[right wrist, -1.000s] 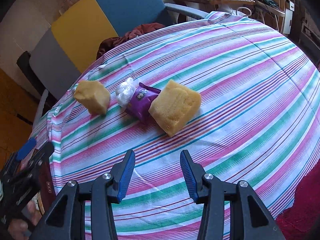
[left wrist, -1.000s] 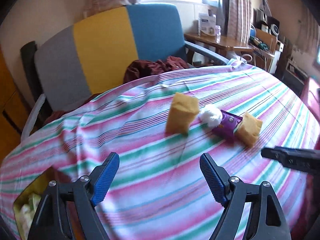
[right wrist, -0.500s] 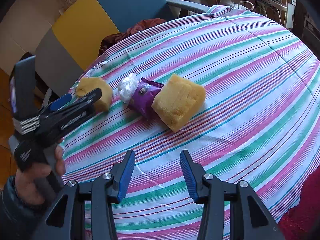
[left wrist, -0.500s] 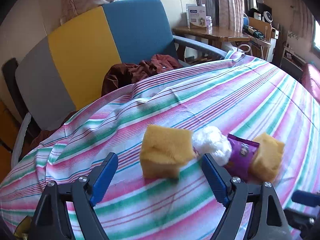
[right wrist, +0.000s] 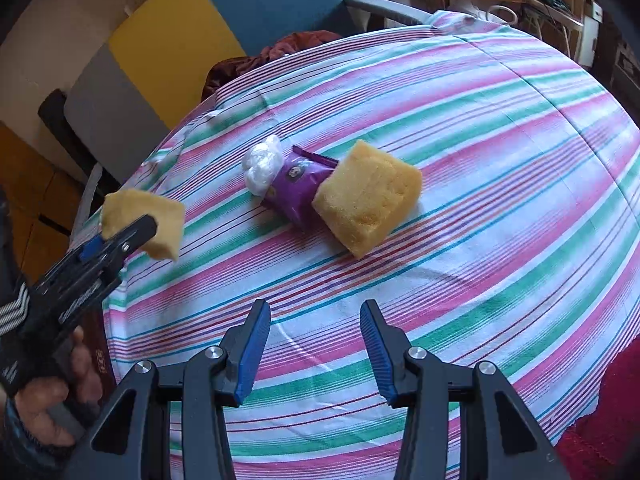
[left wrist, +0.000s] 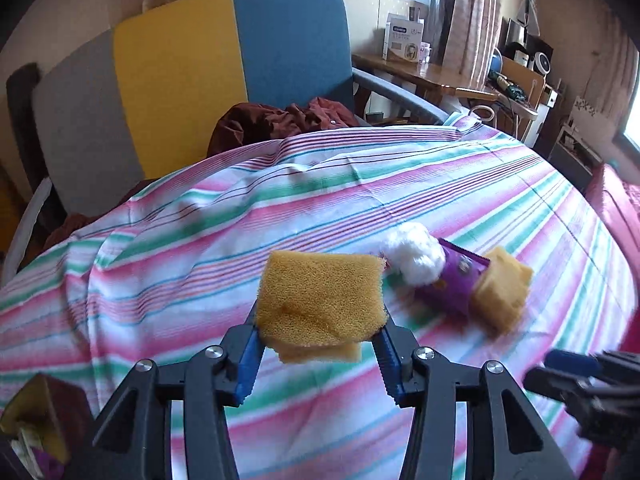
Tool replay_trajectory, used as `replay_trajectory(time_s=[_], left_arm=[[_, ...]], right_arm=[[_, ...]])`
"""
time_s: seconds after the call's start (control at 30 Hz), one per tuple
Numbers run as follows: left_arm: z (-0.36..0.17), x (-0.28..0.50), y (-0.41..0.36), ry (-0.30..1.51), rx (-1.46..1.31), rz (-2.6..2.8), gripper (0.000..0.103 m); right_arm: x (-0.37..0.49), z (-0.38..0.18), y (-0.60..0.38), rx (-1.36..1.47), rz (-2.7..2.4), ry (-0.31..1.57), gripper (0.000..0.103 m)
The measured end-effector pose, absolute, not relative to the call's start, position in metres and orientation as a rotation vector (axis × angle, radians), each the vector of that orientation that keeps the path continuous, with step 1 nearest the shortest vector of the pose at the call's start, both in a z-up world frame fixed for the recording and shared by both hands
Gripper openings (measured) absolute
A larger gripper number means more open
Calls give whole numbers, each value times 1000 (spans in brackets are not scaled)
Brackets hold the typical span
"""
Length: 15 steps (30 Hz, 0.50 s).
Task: Organize objects
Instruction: 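Grasp yellow sponge block with left gripper while right gripper grasps white plastic bundle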
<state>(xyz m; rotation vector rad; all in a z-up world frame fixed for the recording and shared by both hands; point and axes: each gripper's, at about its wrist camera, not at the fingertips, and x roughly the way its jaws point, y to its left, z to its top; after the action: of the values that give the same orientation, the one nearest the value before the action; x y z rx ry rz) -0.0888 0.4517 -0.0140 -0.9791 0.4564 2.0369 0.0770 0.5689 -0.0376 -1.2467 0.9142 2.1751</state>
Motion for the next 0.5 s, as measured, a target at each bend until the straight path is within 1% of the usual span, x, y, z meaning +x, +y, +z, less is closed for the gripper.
replay_trajectory(time_s=[0.2, 0.33, 0.5], left_arm=[[5, -73, 399, 406, -984, 2056, 51], [16, -69, 369, 354, -995, 2069, 51], [24, -66, 329, 290, -1036, 2096, 51]], right_arm=[[55, -29, 560, -1304, 2229, 794, 47], [25, -24, 569, -1298, 2269, 688, 47], [-21, -30, 590, -1301, 2268, 560, 47]])
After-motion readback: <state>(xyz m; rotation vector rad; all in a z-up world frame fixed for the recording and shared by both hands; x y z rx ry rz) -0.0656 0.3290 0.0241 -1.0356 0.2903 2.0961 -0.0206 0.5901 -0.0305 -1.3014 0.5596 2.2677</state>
